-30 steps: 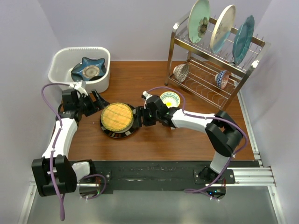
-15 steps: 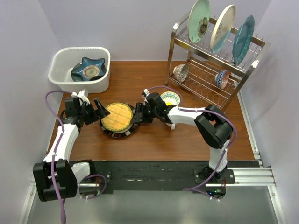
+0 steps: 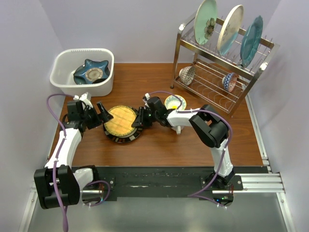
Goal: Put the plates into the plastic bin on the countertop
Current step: Pick up the plate at the center of the board.
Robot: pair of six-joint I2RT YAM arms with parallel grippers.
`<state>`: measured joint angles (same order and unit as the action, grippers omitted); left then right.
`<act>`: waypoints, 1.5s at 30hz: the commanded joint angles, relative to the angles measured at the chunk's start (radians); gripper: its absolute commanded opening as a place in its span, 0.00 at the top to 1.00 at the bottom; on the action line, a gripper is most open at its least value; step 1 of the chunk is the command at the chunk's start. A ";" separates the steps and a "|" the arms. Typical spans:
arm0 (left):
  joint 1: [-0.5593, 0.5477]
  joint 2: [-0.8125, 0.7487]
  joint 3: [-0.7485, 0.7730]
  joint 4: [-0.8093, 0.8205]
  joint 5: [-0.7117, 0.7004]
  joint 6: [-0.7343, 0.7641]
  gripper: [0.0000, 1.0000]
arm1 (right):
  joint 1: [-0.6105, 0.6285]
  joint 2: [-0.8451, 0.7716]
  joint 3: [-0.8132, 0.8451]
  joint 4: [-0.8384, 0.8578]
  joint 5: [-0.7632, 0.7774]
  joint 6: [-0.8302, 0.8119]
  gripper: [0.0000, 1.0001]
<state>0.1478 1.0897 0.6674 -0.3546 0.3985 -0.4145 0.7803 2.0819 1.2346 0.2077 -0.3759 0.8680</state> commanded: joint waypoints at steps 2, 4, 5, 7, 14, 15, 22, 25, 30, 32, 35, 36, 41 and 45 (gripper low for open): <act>-0.007 0.002 0.029 -0.029 -0.084 0.037 0.12 | -0.009 0.040 0.026 0.091 -0.044 0.078 0.89; -0.007 -0.001 0.050 -0.049 -0.119 0.048 0.12 | -0.018 0.037 0.008 0.111 -0.046 0.091 0.94; -0.007 -0.001 0.058 -0.056 -0.131 0.051 0.12 | -0.022 0.033 0.002 0.120 -0.049 0.095 0.97; -0.005 -0.004 0.066 -0.067 -0.154 0.056 0.12 | -0.038 0.017 -0.014 0.127 -0.049 0.097 0.98; 0.019 -0.030 0.044 -0.037 -0.141 0.017 0.13 | -0.110 -0.051 -0.076 0.142 -0.070 0.091 1.00; 0.022 -0.034 0.035 -0.031 -0.138 0.013 0.13 | -0.133 -0.059 -0.093 0.147 -0.080 0.091 1.00; 0.026 0.010 0.018 -0.006 -0.098 0.006 0.15 | -0.197 -0.115 -0.136 0.150 -0.115 0.078 1.00; 0.026 0.021 -0.002 0.032 -0.055 -0.004 0.15 | -0.200 -0.131 -0.129 0.133 -0.121 0.059 1.00; 0.024 0.039 -0.025 0.077 0.008 -0.010 0.15 | -0.202 -0.128 -0.109 0.119 -0.139 0.051 1.00; 0.024 0.052 -0.026 0.092 0.029 -0.006 0.15 | -0.202 -0.122 -0.104 0.117 -0.147 0.049 1.00; 0.026 0.070 -0.028 0.108 0.052 -0.006 0.16 | -0.200 -0.114 -0.100 0.121 -0.161 0.049 1.00; 0.024 0.081 -0.029 0.120 0.063 -0.012 0.16 | -0.200 -0.111 -0.096 0.121 -0.166 0.049 1.00; 0.012 0.099 -0.048 0.189 0.092 -0.047 0.18 | -0.202 -0.118 -0.093 0.131 -0.187 0.045 1.00; 0.004 0.127 -0.057 0.246 0.132 -0.072 0.22 | -0.200 -0.135 -0.093 0.145 -0.208 0.045 1.00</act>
<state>0.1619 1.1946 0.6228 -0.2134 0.4664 -0.4530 0.5816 1.9938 1.1069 0.3202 -0.5251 0.9314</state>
